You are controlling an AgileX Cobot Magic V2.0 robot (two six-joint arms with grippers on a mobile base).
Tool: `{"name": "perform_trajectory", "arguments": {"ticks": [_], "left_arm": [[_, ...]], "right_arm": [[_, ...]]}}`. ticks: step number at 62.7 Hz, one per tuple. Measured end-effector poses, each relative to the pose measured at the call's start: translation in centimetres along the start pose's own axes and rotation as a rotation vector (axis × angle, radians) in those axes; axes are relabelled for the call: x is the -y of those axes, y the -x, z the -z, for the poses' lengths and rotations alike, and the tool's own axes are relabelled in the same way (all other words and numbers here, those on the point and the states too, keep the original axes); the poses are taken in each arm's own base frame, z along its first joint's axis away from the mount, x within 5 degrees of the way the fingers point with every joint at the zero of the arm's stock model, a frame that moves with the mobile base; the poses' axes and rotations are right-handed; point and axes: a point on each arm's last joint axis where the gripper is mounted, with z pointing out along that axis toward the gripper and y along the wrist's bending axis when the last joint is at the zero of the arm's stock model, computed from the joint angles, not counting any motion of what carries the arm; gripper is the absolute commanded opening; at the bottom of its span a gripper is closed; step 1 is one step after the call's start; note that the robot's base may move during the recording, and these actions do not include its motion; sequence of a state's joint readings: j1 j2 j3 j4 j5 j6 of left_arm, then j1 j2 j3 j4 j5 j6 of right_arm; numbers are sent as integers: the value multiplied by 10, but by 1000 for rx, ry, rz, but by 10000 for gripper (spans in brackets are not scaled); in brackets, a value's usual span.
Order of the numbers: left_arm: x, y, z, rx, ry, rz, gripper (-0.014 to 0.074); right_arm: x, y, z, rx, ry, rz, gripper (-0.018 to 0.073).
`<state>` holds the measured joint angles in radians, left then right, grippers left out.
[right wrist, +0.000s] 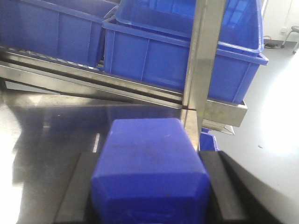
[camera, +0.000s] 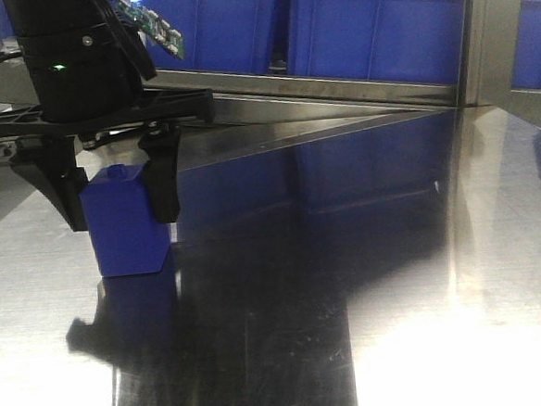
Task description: Pick and sort blue part to right shelf
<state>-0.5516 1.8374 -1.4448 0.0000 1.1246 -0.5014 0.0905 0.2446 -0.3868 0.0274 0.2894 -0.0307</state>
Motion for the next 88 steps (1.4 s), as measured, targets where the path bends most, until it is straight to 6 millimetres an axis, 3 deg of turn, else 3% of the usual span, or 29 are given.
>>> {"name": "perform_trajectory", "arguments": {"ticks": [13, 32, 40, 63, 88], "left_arm": [[-2, -5, 26, 56, -37, -29, 332], [-17, -16, 77, 190, -138, -424, 332], [-27, -20, 91, 305, -150, -488, 332], [-77, -51, 112, 711, -167, -352, 332], [-136, -133, 114, 1003, -153, -121, 332]], "right_arm": [[0, 0, 0, 0, 0, 0, 372], [0, 0, 0, 0, 0, 0, 372], [0, 0, 0, 0, 0, 0, 372], [0, 0, 0, 0, 0, 0, 372], [0, 0, 0, 0, 0, 0, 372]]}}
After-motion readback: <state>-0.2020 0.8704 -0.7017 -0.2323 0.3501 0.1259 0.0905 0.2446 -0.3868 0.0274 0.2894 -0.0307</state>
